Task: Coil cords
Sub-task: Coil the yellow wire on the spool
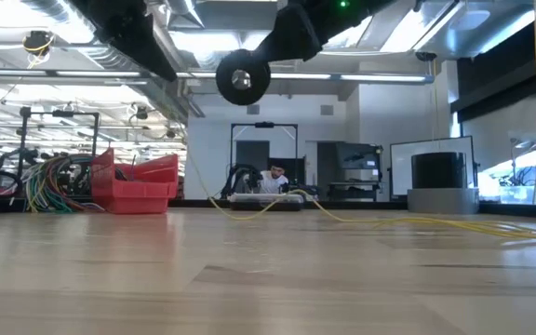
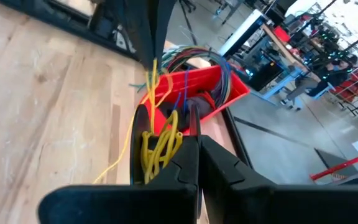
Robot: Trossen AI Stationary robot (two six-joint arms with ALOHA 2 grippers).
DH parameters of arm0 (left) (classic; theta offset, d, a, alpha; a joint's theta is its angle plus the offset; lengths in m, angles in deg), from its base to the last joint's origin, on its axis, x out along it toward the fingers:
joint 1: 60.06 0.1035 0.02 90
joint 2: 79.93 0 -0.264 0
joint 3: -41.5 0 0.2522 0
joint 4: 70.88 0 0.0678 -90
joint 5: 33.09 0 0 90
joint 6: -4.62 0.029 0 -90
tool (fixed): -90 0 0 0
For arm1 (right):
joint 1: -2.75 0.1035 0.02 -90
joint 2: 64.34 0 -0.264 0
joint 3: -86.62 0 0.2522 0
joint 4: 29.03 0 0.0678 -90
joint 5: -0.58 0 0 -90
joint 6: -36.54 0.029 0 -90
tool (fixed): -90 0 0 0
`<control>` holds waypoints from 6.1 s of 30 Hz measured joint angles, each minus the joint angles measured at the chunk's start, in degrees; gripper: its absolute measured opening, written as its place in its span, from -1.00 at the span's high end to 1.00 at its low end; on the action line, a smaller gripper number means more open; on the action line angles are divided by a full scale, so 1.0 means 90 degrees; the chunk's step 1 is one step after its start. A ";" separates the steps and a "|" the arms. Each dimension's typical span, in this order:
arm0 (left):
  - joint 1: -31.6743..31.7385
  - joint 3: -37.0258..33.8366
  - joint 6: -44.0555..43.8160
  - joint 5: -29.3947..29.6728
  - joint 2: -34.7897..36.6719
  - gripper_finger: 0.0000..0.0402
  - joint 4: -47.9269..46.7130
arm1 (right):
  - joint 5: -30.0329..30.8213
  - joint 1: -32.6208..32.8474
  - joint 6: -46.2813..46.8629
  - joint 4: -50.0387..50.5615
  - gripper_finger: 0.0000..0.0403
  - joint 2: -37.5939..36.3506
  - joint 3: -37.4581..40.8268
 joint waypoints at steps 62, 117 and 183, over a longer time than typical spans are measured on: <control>0.0636 -0.0012 0.2141 -0.0743 -0.1700 0.97 0.3910 | -0.0008 -0.0260 0.1275 -0.4803 0.97 -0.2394 0.2792; 0.0903 0.0155 0.2718 -0.2058 -0.2736 0.36 0.5256 | -0.0780 -0.0243 0.1697 -0.4693 0.97 -0.2992 0.3101; 0.1379 0.0301 0.3030 -0.2180 -0.3607 0.71 0.6905 | -0.1061 0.0092 0.1503 -0.4472 0.97 -0.2980 0.3106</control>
